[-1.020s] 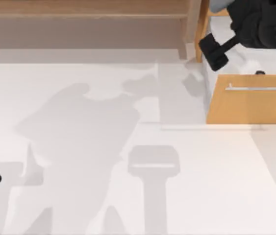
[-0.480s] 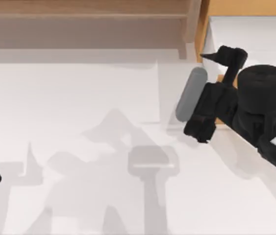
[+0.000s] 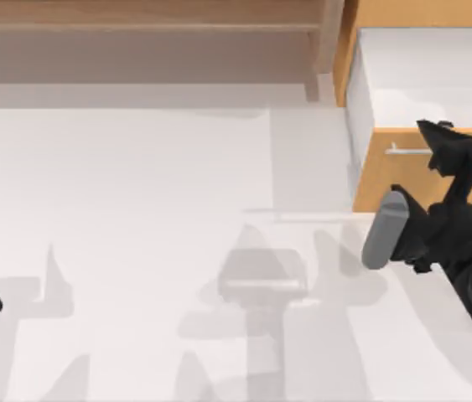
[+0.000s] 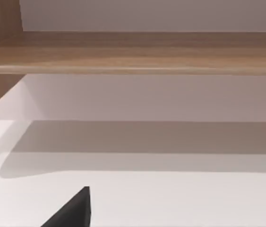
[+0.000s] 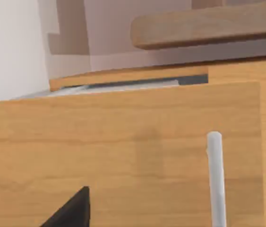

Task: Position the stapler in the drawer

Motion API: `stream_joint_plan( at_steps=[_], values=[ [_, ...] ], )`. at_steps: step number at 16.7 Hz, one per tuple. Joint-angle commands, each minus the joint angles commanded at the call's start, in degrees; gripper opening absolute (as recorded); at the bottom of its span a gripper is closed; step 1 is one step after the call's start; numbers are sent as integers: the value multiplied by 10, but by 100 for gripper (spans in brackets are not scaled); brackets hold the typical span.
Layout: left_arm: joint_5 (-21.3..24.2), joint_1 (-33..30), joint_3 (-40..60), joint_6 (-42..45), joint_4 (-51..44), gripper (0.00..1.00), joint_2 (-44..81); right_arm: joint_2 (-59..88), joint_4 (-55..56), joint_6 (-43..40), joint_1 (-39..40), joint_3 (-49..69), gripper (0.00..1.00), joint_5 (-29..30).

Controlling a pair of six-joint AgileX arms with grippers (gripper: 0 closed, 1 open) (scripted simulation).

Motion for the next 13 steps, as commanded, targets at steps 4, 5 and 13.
stream_joint_plan(
  at_steps=[4,5,13],
  values=[
    [0,0,0,0,0,100,0,51,137,-59,-45,-48,100,44],
    [0,0,0,0,0,100,0,62,161,-68,-55,-55,100,53],
    [0,0,0,0,0,100,0,82,194,-79,-71,-61,100,66]
  ],
)
